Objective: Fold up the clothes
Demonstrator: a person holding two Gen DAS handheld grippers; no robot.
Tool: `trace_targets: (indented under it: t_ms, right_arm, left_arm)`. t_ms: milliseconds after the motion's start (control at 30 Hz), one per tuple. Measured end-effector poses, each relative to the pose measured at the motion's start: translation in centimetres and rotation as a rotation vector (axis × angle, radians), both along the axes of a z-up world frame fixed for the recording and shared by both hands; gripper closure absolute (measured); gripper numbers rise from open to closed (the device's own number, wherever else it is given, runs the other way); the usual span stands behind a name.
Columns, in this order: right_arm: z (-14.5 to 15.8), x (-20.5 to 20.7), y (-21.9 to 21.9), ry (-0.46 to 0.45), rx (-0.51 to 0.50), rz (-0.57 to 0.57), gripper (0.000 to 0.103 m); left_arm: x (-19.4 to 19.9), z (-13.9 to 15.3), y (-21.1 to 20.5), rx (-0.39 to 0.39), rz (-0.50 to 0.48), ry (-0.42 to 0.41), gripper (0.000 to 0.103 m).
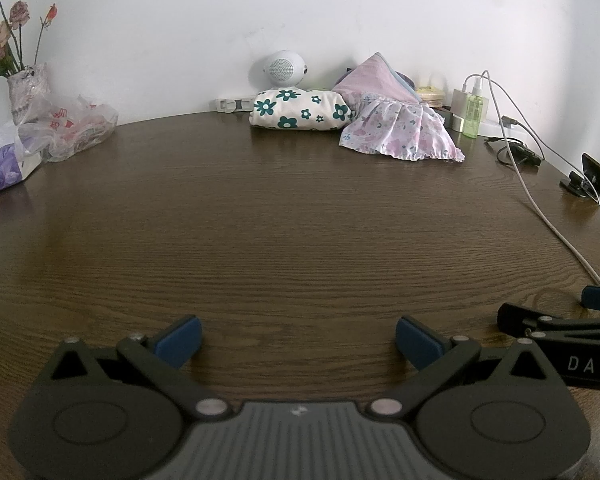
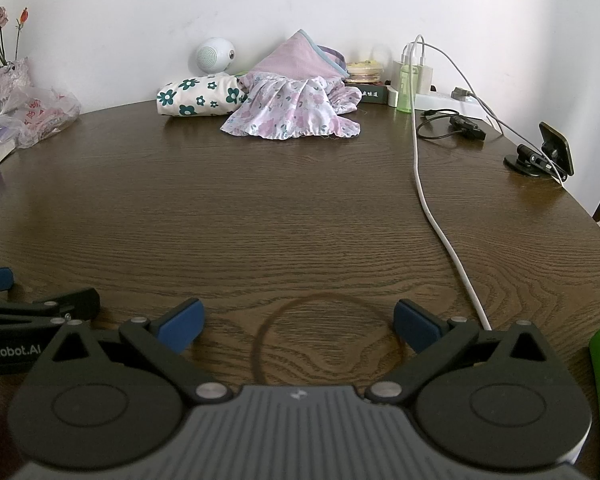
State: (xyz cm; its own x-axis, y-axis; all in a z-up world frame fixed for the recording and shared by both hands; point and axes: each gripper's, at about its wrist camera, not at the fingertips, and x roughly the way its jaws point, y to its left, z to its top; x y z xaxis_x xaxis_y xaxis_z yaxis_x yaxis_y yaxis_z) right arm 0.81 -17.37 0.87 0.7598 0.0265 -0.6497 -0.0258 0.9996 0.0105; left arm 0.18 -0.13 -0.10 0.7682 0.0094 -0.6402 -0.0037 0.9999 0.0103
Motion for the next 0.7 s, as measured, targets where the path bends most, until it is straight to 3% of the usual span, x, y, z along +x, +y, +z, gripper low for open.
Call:
trace_targets:
  t_ms: [267,367,433,533,600,700]
  right_arm:
    - [-0.1,0.2,-0.1,0.001,-0.001,-0.025,0.000]
    - [0.6,0.7,-0.2,0.039,0.003,0.022,0.000]
    - [2.6,1.5,-1.4,0.049,0.053,0.031,0.000]
    - [7.6,3.1,-4.3,-0.037,0.190,0.078,0.000]
    - [10.5,6.6,-5.8,-0.079,0.232,0.128,0.000]
    - [9.8,11.3,-6.1,-0.059,0.208,0.160,0.001]
  left_arm:
    - [1.2,0.6,0.6,-0.031,-0.047,0.027,0.000]
    - [3.3,2.2,2.0,-0.133,-0.048,0.057,0.001]
    - [4.9,4.1,2.8,-0.170,-0.063,0.039,0.001]
    - [9.3,7.5,3.5,-0.203,-0.129,-0.012,0.000]
    - [14.3,8.6,2.7,-0.165,-0.204,-0.053,0.000]
    - [21.7,6.8,1.0,-0.148,-0.206,0.007,0.005]
